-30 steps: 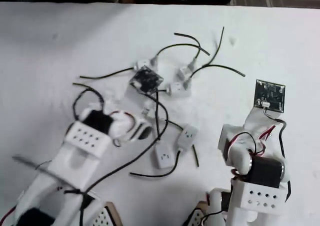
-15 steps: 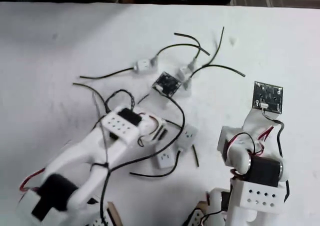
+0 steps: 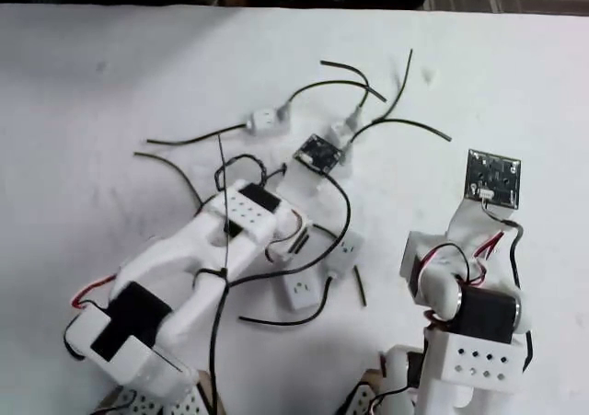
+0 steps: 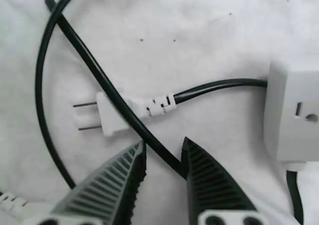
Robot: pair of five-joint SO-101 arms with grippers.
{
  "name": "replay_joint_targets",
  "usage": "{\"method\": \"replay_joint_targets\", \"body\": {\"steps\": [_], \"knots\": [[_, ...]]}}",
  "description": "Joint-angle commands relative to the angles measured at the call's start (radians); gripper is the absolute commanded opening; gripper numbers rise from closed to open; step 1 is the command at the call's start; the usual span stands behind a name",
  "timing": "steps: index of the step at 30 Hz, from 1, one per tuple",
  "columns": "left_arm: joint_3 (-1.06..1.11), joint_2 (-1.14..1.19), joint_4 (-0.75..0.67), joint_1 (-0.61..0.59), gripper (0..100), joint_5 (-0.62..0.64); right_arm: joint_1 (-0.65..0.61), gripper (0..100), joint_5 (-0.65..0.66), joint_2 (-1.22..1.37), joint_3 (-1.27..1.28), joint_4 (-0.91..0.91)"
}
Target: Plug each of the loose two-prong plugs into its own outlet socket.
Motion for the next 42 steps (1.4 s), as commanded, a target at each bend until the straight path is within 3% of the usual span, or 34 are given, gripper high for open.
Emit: {"method": "replay_joint_targets", "body": {"steps": [1,4,10,18,26,30,35,38,42], "knots": [[-0.041,-0.012,0.037,0.013,3,-0.012,0.01,21.8,-0.002,-0.012,-0.006,-0.013],[-0.087,-0.054,0.138,0.016,3,-0.092,0.01,21.8,-0.002,-0.012,-0.006,-0.013],[-0.176,-0.257,0.33,0.008,2,-0.109,0.01,21.8,-0.002,-0.012,-0.006,-0.013],[-0.181,-0.535,0.451,-0.013,2,-0.121,0.007,21.8,-0.002,-0.013,-0.006,-0.013],[-0.091,-0.671,0.615,-0.143,2,-0.358,0.007,21.8,-0.002,-0.013,-0.006,-0.012],[0.124,-0.733,0.595,-0.22,2,-0.551,0.005,21.8,-0.002,-0.013,-0.006,-0.012],[0.318,-0.857,0.489,-0.331,3,-0.647,0.005,21.8,-0.002,-0.013,-0.006,-0.015],[0.333,-0.955,0.509,-0.363,11,-0.658,0.005,21.8,-0.002,-0.013,-0.006,-0.015],[0.336,-1.129,0.548,-0.4,32,-0.606,0.005,21.8,-0.002,-0.013,-0.006,-0.015]]}}
